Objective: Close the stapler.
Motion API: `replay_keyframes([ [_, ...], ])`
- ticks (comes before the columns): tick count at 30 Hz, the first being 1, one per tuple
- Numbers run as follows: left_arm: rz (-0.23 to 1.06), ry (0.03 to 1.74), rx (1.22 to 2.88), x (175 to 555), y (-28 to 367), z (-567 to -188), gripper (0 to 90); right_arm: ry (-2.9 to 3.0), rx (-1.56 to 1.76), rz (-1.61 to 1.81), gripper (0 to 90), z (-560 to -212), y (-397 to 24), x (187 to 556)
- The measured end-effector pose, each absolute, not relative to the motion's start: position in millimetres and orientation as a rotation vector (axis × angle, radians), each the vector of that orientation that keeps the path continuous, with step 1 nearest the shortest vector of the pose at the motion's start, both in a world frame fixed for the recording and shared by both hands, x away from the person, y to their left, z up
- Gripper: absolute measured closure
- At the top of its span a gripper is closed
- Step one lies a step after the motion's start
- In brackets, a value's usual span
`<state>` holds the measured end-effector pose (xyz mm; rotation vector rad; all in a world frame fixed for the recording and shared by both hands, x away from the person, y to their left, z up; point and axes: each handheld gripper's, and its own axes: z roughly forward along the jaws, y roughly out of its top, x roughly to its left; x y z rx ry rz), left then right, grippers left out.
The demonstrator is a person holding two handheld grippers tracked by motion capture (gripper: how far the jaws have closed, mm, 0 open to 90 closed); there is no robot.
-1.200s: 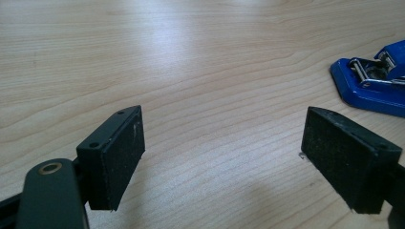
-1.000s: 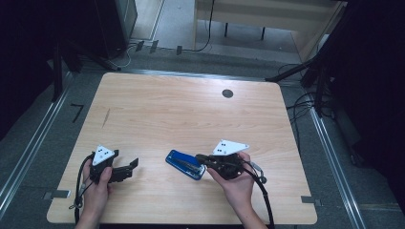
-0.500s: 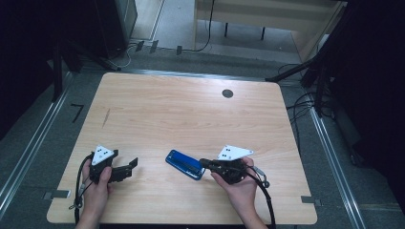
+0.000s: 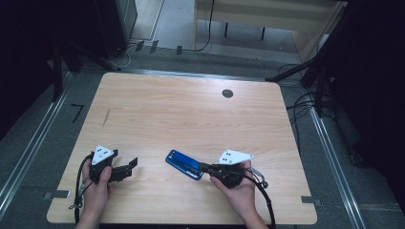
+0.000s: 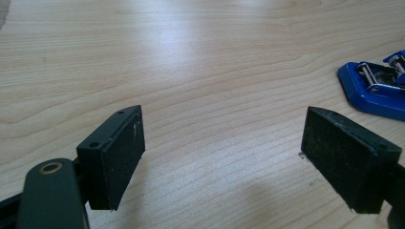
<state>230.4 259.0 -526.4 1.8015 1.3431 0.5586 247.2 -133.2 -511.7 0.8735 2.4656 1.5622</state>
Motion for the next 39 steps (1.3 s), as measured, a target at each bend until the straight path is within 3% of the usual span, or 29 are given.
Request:
replay_keyframes([
  [28,0.572,1.339,1.822,230.4,256.9,-526.2,15.5,2.415,0.893,1.539,90.0,-505.7,-128.0,229.4],
  [39,0.570,1.341,1.821,230.7,257.0,-526.3,15.5,2.462,0.990,1.551,90.0,-528.0,-131.8,219.0],
])
